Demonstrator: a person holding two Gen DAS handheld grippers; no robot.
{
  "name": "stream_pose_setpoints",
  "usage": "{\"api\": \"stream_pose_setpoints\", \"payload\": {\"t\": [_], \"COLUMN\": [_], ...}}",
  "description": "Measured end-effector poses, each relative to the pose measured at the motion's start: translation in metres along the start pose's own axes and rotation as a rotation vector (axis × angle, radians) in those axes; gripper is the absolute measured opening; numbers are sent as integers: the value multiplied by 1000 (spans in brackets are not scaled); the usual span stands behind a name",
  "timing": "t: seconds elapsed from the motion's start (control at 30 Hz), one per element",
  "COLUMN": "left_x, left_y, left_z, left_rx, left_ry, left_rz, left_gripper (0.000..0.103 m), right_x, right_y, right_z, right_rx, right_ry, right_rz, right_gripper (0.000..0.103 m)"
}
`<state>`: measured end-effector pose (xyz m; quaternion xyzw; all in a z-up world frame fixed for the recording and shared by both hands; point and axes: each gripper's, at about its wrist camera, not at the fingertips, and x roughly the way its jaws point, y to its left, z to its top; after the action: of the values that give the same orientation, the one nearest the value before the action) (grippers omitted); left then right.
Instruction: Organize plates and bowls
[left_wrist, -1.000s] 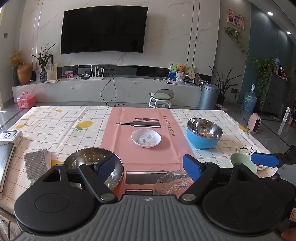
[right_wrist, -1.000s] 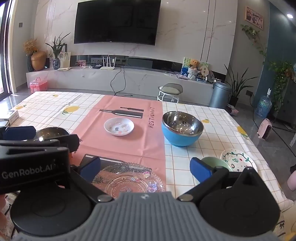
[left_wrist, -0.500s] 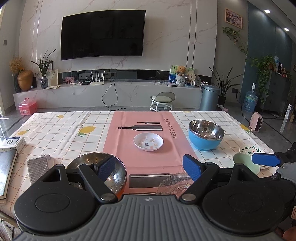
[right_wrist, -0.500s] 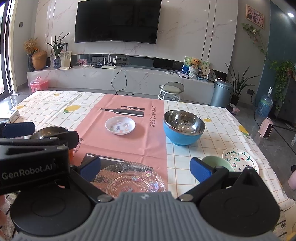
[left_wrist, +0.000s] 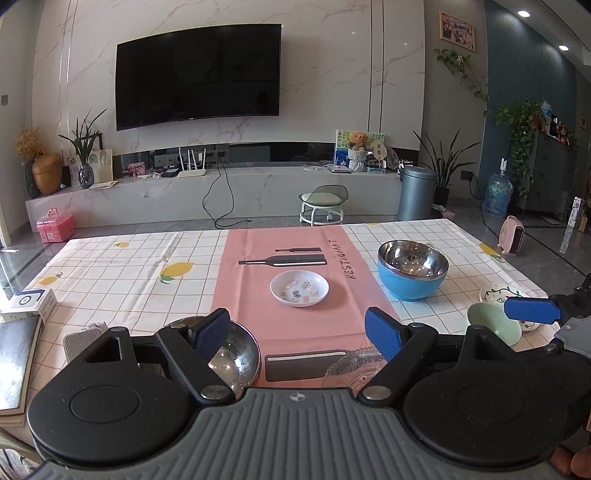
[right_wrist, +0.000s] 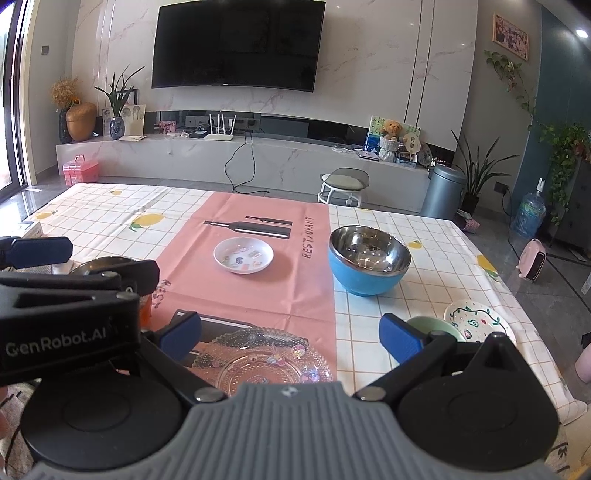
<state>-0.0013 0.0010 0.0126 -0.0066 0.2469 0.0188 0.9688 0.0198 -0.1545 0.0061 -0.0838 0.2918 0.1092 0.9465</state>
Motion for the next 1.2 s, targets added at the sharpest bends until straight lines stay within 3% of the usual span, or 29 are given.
{"api": "stream_pose_setpoints", "payload": {"t": [0.37, 1.2], "left_x": [9, 12], "left_y": [3, 8], "left_z": [1, -9], "left_rx": [-24, -42], "left_ry": [26, 29], "left_rz": [-1, -31], "left_gripper": [92, 92], "right_x": [-2, 4], "right_y": [2, 3], "right_z": [4, -2], "right_rx": [-8, -8], "right_ry": [-4, 25], "right_rz": [-2, 31], "right_gripper": [100, 100]}}
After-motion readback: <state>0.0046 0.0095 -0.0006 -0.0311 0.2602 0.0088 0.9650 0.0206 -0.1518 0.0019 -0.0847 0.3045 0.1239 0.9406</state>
